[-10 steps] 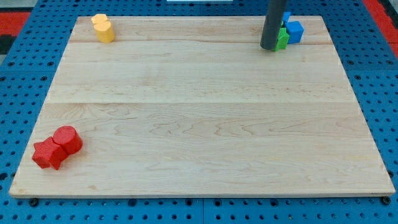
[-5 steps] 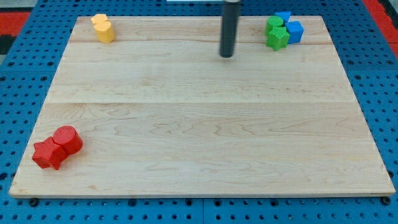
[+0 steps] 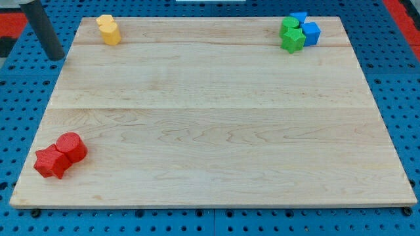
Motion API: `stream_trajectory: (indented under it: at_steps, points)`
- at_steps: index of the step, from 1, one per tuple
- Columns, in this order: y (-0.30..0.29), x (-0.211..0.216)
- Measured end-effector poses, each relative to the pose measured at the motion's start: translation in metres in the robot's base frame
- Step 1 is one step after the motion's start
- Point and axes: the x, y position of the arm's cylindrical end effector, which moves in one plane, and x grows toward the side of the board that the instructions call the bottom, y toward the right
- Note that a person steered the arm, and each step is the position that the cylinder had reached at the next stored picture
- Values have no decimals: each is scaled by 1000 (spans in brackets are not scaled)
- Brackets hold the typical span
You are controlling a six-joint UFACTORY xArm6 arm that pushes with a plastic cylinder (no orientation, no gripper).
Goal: Point your arm at the yellow hexagon
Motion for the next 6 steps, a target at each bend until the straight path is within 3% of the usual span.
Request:
stream_trajectory:
  at_steps: [2, 6]
  points:
    - [1, -88]
    - [85, -98]
